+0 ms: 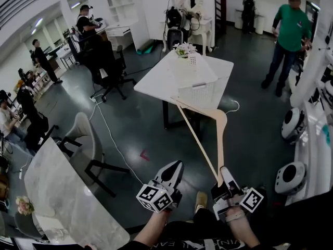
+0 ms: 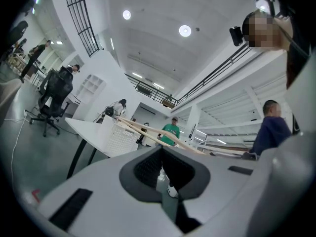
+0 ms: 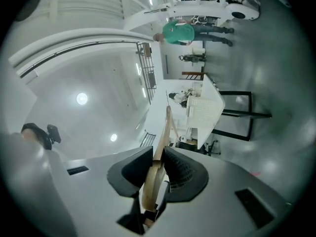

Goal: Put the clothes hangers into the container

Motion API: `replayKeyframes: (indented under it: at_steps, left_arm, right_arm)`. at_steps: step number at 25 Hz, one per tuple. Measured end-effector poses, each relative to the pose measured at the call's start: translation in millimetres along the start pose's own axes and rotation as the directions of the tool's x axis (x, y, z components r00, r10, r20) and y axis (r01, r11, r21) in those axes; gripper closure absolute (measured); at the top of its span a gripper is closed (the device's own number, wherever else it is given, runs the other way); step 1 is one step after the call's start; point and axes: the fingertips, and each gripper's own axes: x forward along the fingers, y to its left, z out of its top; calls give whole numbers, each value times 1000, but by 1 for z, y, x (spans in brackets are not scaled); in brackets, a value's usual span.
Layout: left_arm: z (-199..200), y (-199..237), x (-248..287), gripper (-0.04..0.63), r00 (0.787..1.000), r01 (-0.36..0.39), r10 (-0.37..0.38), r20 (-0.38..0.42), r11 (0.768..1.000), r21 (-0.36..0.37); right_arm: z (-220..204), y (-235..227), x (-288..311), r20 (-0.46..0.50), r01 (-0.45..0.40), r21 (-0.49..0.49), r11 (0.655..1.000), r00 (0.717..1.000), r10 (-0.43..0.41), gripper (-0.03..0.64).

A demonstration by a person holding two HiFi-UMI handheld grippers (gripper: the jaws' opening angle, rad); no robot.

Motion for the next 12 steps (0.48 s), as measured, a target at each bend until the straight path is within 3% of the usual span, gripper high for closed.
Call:
replayKeyframes:
  at_steps: [12]
  left_arm:
    - [17,29,88,584,1000,5,-5,-1,1000,3]
  right_arm:
    - [63,-31,63,-5,15,1,1000,1000,-15,546]
